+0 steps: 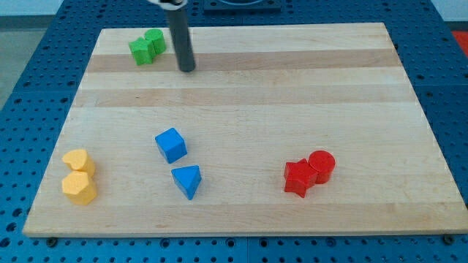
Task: Put the green blocks diagonally to red blocks
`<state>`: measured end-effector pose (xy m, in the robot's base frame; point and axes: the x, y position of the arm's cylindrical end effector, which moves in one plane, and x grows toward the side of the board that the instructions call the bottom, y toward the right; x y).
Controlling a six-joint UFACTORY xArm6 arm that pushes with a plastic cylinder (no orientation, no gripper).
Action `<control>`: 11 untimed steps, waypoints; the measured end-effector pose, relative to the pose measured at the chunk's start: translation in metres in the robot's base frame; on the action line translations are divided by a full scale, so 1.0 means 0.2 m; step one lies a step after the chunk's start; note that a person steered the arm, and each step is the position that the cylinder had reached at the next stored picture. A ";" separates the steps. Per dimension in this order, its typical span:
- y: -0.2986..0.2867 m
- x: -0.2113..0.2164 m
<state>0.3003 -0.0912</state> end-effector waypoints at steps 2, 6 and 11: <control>-0.01 -0.31; -0.34 -0.38; -0.35 -0.32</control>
<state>0.2357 -0.1610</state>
